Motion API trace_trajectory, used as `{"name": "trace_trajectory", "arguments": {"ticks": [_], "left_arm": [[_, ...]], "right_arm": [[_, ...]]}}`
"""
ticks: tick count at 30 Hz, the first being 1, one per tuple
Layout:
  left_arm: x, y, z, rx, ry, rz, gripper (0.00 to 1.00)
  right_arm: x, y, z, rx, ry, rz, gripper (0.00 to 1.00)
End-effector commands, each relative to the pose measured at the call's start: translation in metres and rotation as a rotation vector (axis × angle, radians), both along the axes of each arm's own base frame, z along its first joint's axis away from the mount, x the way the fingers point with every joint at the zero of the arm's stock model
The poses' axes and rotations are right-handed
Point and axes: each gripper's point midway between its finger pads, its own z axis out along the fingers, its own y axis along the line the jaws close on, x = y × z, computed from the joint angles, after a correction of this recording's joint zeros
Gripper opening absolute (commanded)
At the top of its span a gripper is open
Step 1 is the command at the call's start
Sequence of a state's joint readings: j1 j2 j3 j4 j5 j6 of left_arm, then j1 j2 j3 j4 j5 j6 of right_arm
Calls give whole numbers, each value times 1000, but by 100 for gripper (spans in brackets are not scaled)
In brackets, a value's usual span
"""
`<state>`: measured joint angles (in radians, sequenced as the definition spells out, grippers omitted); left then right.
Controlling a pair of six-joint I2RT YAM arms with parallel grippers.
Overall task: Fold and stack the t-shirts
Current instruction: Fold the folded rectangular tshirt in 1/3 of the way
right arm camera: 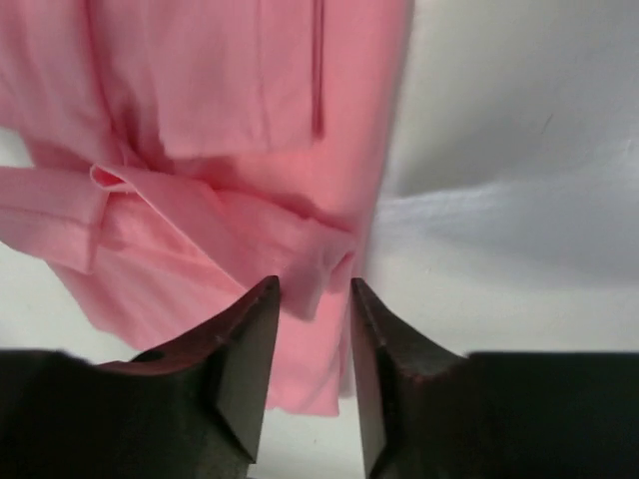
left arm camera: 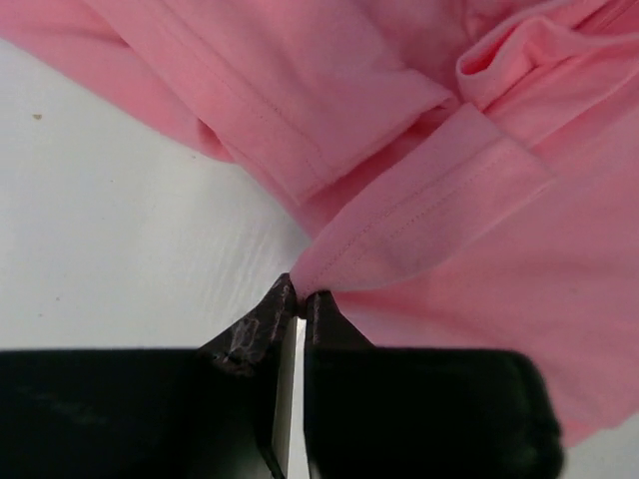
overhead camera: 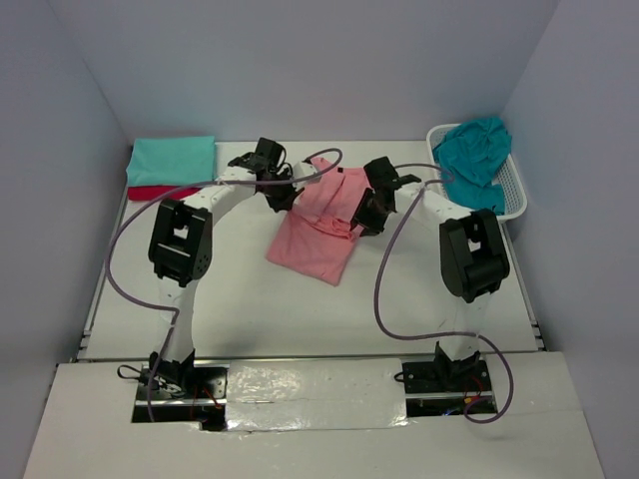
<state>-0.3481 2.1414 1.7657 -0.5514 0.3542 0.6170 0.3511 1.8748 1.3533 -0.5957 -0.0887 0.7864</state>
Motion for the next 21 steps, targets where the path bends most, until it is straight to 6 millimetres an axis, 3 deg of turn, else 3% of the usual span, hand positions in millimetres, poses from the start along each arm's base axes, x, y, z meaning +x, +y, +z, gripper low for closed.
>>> {"name": "trace_trajectory", "arguments": {"ticks": [1, 2, 3, 4, 6, 7, 10, 12, 15, 17, 18, 19, 20, 21], "left_arm": [[13, 3, -1, 31, -16, 73, 19], [13, 5, -3, 37, -24, 88, 25], [16, 5, 1, 30, -40, 97, 43], [22, 3, 11, 15, -75, 105, 99], [27, 3, 23, -1, -89, 129, 99], [35, 0, 40, -19, -118, 145, 99], [42, 3, 68, -82, -110, 211, 99], [48, 6, 102, -163, -139, 243, 99], [49, 12, 135, -220, -193, 253, 100], [42, 17, 145, -220, -215, 222, 99], [37, 17, 147, -228, -213, 194, 92], [30, 19, 140, -225, -195, 167, 85], [22, 20, 146, -223, -212, 117, 74], [18, 27, 147, -232, -208, 95, 44]], "right_arm": [[21, -10, 2, -72, -34, 46, 44], [23, -12, 3, -81, -36, 54, 47], [26, -13, 4, -97, -42, 55, 48], [30, -14, 12, -105, -62, 60, 49], [34, -15, 28, -110, -104, 62, 50], [35, -17, 42, -121, -143, 57, 49], [28, -8, 57, -158, -204, 74, 46], [21, 1, 71, -166, -248, 91, 44], [11, 31, 84, -136, -304, 130, 38], [2, 63, 85, -58, -315, 193, 34], [4, 77, 86, -13, -332, 219, 31], [-2, 92, 71, 34, -278, 250, 21], [2, 100, 69, 59, -265, 254, 15], [3, 105, 61, 71, -237, 255, 9]]}}
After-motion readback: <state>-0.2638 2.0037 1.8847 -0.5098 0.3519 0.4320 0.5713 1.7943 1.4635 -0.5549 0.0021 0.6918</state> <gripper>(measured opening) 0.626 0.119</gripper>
